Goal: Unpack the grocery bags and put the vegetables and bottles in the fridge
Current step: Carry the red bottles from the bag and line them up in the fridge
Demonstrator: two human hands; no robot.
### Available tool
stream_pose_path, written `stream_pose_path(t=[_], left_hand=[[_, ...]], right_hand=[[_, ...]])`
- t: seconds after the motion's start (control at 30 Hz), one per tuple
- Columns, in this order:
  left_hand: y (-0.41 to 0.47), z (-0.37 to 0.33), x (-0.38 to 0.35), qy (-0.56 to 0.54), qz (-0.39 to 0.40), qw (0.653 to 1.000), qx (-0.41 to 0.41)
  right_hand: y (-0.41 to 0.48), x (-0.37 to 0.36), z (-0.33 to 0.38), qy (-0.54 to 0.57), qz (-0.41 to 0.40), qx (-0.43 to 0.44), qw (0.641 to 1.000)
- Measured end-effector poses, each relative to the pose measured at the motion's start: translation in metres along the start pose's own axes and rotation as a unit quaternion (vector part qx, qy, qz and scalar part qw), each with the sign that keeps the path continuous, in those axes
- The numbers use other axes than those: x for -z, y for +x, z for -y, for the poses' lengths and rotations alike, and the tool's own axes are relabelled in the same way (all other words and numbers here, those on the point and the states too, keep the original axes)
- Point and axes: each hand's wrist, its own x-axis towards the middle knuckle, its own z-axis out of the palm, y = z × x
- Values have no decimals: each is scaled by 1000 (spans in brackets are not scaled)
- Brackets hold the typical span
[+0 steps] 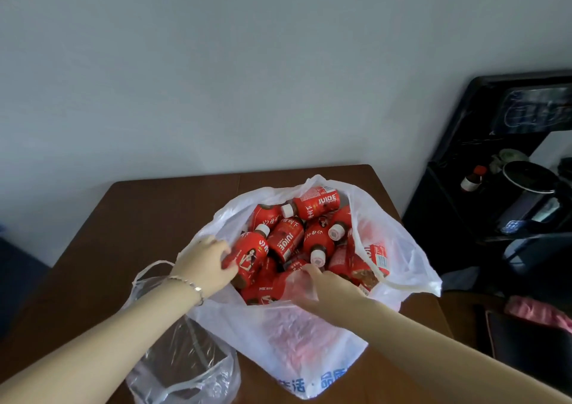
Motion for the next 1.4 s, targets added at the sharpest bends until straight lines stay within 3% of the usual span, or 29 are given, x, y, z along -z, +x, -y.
stream_pose_path(t=[0.07,0.17,0.27,0.43,0.57,0.63,0.73,0.9,0.97,1.07,1.27,1.4], left_hand=[[13,-16,5,10,-31,999,-39],[41,-38,-6,29,2,998,-48],[73,-44,-34,57,55,997,-23],[82,-38,-53,-63,95,992,52],[54,-46,-40,-50,64,997,-9],[34,-54,-31,-106,36,991,-71],[8,-71,-30,-198,31,968,-152],[-6,-81,-53,-208,66,959,-179],[-10,-86,-60,-210,100,952,-201],[-14,-92,-68,-241,117,945,-189],[-14,-92,-73,-221,117,949,-190],[-15,-87,-73,-242,128,951,-145]], right_hand=[[8,-2,-1,64,6,-30,998],[5,-5,-7,179,-36,-60,981],[-7,-5,-7,161,-99,-59,980],[-32,8,-11,142,-209,-71,965],[-31,31,-27,150,-201,-150,956],[-25,34,-31,134,-195,-160,958],[-17,26,-27,95,-166,-114,975],[-19,18,-31,63,-26,-43,997],[-23,15,-30,70,-6,-38,997],[-24,11,-27,123,-62,-64,988],[-22,-9,-7,19,-167,-30,985],[-16,-15,-4,18,-176,-16,984]])
